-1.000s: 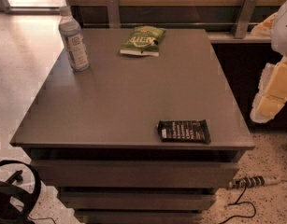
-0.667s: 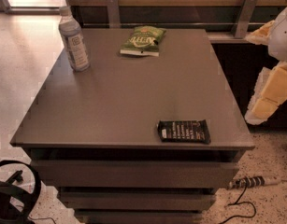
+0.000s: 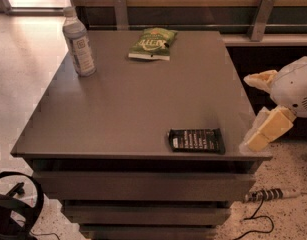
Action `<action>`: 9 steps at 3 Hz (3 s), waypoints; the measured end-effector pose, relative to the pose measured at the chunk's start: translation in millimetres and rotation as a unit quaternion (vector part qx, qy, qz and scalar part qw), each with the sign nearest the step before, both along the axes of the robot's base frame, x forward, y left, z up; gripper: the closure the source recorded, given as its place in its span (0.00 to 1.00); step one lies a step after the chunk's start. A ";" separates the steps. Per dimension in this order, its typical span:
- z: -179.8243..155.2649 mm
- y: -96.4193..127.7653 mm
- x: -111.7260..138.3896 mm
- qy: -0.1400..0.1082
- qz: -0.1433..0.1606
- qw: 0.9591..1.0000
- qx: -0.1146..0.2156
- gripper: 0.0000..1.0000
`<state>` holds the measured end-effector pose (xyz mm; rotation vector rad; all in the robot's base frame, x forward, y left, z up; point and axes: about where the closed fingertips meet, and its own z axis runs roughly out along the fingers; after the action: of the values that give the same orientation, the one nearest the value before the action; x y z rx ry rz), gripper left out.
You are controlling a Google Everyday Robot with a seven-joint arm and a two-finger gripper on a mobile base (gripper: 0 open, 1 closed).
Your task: Move rxbar chocolate near green jalapeno chip bag
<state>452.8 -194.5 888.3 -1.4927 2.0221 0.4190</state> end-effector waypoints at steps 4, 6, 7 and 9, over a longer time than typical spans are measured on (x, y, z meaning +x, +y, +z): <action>-52.2 47.9 9.6 -0.032 0.009 0.979 0.201 0.00; -64.6 68.1 14.4 -0.045 0.006 0.978 0.206 0.00; -70.8 72.8 16.0 -0.056 0.006 0.980 0.189 0.00; -78.5 87.4 19.7 -0.081 -0.004 0.981 0.178 0.39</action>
Offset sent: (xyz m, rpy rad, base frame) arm 0.0060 0.0315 -0.0530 0.4150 -0.0622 -0.0009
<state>472.5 -107.0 809.8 -1.2534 1.7199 0.6008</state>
